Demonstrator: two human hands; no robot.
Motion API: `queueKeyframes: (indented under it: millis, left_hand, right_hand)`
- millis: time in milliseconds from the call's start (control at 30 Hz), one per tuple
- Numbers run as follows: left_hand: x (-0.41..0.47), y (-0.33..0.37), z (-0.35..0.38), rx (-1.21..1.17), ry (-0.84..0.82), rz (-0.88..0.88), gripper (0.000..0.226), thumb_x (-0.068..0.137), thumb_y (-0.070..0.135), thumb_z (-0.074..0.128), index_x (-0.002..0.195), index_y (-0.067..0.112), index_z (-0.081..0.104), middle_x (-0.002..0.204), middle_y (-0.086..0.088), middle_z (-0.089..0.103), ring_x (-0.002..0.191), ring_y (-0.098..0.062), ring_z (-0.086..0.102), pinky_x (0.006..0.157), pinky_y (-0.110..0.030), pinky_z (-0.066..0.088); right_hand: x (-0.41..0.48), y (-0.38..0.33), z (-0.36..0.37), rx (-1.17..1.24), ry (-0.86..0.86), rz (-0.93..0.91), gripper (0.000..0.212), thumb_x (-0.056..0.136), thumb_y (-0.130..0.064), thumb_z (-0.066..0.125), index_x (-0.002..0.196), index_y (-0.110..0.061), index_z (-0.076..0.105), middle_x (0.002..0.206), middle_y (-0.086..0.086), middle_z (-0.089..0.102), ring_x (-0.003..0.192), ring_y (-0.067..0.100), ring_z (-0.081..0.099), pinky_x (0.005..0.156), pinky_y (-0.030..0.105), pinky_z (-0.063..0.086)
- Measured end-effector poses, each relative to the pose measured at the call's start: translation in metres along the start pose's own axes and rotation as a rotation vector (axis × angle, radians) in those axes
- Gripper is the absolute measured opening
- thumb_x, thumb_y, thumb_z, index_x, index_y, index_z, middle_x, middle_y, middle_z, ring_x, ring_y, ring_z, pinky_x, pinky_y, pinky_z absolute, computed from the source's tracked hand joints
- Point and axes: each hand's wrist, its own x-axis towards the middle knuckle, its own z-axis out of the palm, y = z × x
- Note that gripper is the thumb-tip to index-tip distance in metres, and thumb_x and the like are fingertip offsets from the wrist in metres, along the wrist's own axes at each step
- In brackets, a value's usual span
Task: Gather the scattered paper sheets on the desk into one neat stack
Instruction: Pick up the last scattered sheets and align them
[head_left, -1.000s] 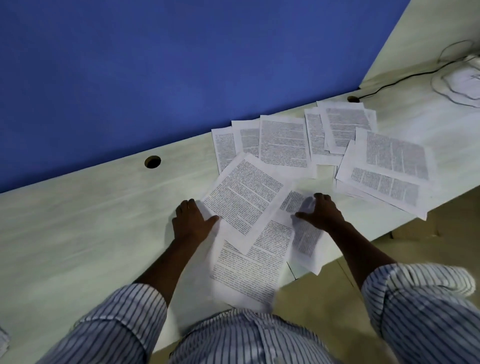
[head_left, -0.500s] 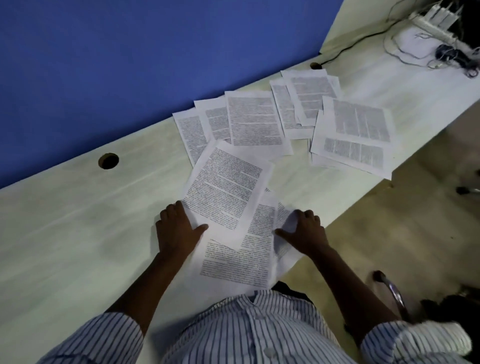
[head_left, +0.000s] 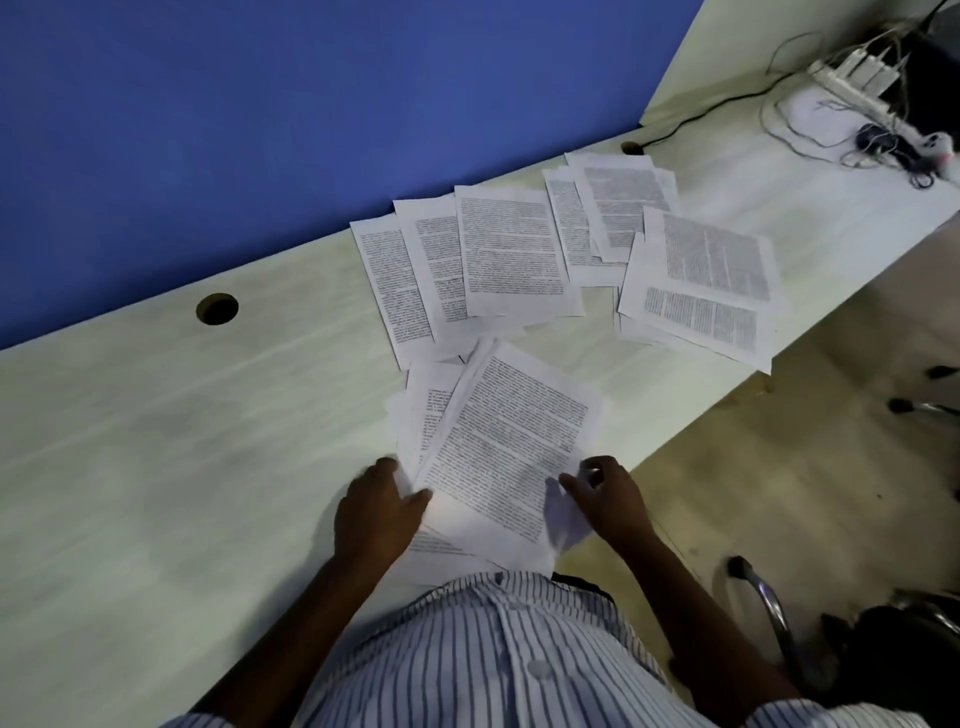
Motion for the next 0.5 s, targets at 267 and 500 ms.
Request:
queueKeyframes:
  millis: [267,500]
  left_hand:
    - [-0.001,0.007,0.011,-0.058,0.055,0.026,0.016,0.086,0.032,0.070,0.082,0.016,0.070,0.091,-0.005,0.067,0.089,-0.026,0.065,0.075,-0.034,0.052]
    - [0.007,0.024,0.014,-0.233,0.006,-0.165,0.036,0.087,0.034,0.069,0.115,0.013,0.063,0.109,-0.005,0.065,0.105,-0.025,0.063,0.092,-0.034,0.050]
  right_hand:
    - [0.016,-0.010,-0.010,0.116,-0.058,0.072,0.057,0.081,-0.023,0.082,0.124,-0.006,0.050,0.110,0.012,0.067,0.091,0.025,0.063,0.076,0.033,0.050]
    - [0.050,-0.043,-0.026,0.027,-0.411,0.017,0.037,0.076,-0.033,0.086,0.100,-0.008,0.074,0.099,0.004,0.073,0.089,0.018,0.069,0.079,0.033,0.056]
